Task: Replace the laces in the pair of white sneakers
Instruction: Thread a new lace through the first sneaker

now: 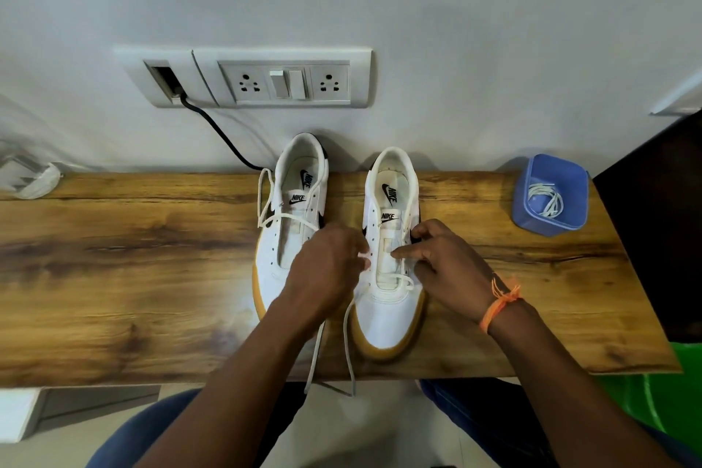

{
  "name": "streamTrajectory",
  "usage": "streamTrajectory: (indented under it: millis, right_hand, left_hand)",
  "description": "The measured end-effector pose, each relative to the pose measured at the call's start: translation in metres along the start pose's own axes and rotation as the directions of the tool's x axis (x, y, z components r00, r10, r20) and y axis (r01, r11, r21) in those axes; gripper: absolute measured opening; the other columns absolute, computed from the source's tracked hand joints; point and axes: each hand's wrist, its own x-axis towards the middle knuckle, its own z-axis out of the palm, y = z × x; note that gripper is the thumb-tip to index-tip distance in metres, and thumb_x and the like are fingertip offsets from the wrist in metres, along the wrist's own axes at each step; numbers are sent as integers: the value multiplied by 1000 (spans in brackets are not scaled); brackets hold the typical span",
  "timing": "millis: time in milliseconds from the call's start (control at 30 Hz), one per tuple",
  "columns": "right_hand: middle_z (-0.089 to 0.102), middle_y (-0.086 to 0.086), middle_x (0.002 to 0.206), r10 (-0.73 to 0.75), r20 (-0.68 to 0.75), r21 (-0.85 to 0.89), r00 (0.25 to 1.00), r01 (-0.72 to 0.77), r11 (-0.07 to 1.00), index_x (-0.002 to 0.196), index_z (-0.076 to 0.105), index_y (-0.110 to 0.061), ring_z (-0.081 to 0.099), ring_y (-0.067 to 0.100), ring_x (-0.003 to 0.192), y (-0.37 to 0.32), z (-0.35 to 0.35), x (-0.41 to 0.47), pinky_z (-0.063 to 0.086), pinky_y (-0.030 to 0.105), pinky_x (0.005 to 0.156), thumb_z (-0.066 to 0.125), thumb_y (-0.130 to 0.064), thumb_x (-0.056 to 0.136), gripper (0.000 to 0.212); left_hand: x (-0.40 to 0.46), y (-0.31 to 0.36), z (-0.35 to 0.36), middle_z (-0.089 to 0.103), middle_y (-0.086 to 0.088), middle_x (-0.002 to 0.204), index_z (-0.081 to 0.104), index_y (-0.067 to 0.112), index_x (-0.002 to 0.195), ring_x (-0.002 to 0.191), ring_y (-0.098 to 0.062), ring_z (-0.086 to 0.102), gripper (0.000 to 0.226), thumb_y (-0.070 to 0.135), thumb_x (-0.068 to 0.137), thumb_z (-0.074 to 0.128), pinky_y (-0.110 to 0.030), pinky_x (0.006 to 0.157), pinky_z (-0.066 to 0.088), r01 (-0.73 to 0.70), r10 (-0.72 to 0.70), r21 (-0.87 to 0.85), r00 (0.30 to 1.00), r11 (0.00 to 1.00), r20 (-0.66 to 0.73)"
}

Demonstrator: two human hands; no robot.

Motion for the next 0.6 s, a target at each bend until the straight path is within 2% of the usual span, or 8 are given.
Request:
streamTrajectory:
  millis: [67,167,300,400,533,600]
  right_hand:
    - [49,-2,119,2,-10,11,1000,-2,1000,120,70,-26,57,14,98,-1,0,0,51,25,81,62,-21,93,28]
    - [49,-5,120,24,-9,12,1000,-24,1000,119,70,-27,57,12,93,-2,0,-1,53,27,78,67,-34,90,30]
    - [51,-2,120,27,-26,6,999,-27,1000,116,72,-23,58,15,99,-4,0,0,53,28,81,68,-26,90,27]
    - [55,-1,115,35,-53,30,998,-34,999,110,75,-17,58,16,98,-4,-1,1,49,23,79,70,-21,89,22]
    - [56,-1,114,51,-68,28,996,-49,998,106,75,-15,57,15,100,-4,0,1,50,23,82,72,-24,86,22]
    - [57,-2,114,50,-71,-4,996,-50,999,104,75,-16,57,15,100,-5,0,2,50,22,81,73,-24,86,20]
  left_hand:
    - [1,-4,3,70,4,97,70,18,99,84,-9,66,15,15,86,74,-27,74,55,-1,1,-2,998,1000,65]
    - [4,-7,5,71,4,84,71,18,86,78,-9,66,11,8,83,75,-31,74,58,-30,28,22,997,999,66]
    - [5,-15,-3,65,3,75,66,20,75,70,-12,62,17,5,84,64,-31,66,56,4,-4,100,1000,995,3]
    - [8,-30,-14,66,0,79,68,19,81,73,-19,65,8,11,82,66,-38,68,58,78,-63,187,995,979,-83]
    - [1,-18,-7,63,-2,93,66,15,91,82,-21,63,13,5,87,59,-29,65,48,80,-58,224,993,971,-103]
    - [-1,-12,-4,54,-1,97,62,15,92,78,-21,59,15,1,86,59,-30,63,48,40,-7,206,987,978,-161]
